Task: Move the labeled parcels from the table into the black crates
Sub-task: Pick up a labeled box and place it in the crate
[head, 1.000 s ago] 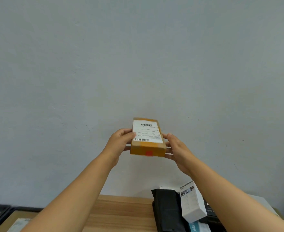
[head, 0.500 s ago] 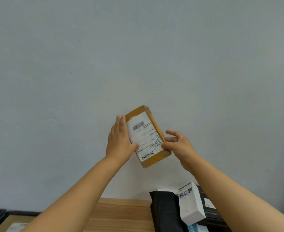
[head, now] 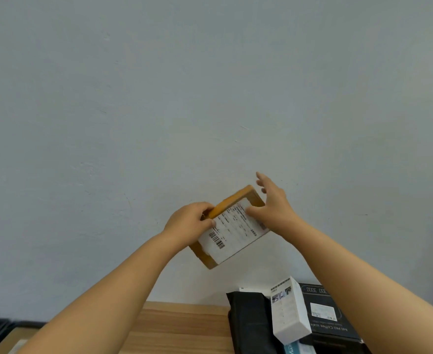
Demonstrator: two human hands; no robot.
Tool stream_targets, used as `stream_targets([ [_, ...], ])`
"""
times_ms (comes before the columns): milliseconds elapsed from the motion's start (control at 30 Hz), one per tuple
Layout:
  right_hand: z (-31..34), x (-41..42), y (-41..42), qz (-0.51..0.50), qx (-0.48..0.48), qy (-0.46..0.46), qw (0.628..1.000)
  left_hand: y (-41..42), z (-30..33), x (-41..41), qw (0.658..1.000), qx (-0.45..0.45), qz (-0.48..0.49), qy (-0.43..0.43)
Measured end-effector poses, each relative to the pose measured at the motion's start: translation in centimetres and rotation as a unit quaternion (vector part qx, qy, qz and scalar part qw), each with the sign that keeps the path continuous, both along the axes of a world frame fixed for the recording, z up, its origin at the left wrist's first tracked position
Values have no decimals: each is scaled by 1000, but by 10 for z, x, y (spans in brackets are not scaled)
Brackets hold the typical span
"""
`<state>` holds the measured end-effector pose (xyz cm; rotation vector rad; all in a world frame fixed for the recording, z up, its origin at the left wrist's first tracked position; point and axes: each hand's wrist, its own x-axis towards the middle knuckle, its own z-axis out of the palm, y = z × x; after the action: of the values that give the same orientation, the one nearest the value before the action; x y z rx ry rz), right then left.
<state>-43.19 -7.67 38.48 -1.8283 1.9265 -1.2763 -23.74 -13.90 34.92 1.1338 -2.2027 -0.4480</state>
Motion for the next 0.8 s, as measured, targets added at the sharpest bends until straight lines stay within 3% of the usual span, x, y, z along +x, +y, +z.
stream_targets([
  [167,-20,-2,4,4,19,-161,987,0,-11,3,962,135,29,233],
  [300,-39,5,5,53,65,-182,980,6,-13,-2,920,175,57,345],
  [500,-57,17,3,108,65,-196,972,20,-19,-7,895,180,87,398],
  [800,-90,47,-8,170,101,-207,958,47,-48,33,889,196,157,384],
])
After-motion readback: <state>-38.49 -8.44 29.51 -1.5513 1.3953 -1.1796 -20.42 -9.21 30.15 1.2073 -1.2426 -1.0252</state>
